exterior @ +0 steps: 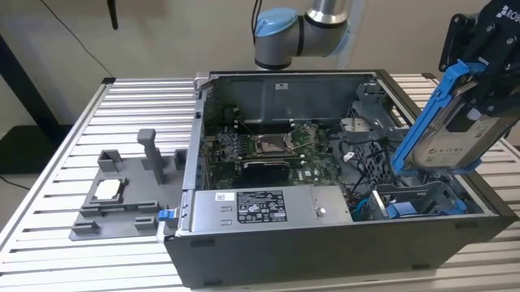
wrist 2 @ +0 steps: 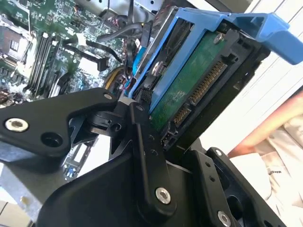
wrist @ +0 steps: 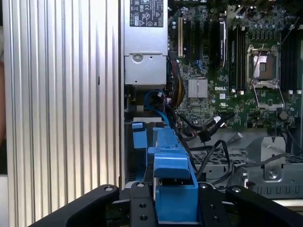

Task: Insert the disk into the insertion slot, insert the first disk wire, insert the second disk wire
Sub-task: 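Insert the disk into the insertion slot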

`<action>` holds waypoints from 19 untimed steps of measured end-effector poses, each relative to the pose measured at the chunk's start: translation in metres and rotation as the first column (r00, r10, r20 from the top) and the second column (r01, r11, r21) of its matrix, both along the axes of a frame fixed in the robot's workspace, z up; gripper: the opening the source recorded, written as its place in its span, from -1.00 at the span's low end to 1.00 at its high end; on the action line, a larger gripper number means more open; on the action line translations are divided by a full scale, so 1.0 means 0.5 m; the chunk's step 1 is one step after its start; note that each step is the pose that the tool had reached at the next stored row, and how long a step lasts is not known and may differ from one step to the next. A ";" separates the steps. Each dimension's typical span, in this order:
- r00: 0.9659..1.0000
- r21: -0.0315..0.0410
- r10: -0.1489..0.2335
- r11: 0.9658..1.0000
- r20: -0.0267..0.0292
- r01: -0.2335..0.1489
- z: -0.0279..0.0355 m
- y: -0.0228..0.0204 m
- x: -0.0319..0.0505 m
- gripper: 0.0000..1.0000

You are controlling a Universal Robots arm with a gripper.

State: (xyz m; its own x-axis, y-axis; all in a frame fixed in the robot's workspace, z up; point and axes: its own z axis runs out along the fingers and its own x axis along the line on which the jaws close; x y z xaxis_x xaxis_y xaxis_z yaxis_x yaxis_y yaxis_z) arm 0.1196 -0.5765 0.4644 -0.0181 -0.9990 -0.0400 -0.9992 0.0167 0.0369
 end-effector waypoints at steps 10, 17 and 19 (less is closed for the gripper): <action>1.000 0.000 0.000 1.000 -0.003 0.000 -0.033 -0.0019 0.000 -0.35; 1.000 0.000 0.000 1.000 -0.003 0.000 -0.054 -0.0151 0.001 -0.35; 1.000 0.000 0.000 1.000 -0.003 0.000 -0.060 -0.0167 0.001 -0.35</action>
State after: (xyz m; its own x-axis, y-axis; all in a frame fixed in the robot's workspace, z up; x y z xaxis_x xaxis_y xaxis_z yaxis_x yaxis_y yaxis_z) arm 0.1199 -0.5849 0.4343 -0.0183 -0.9990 -0.0400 -0.9991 0.0167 0.0395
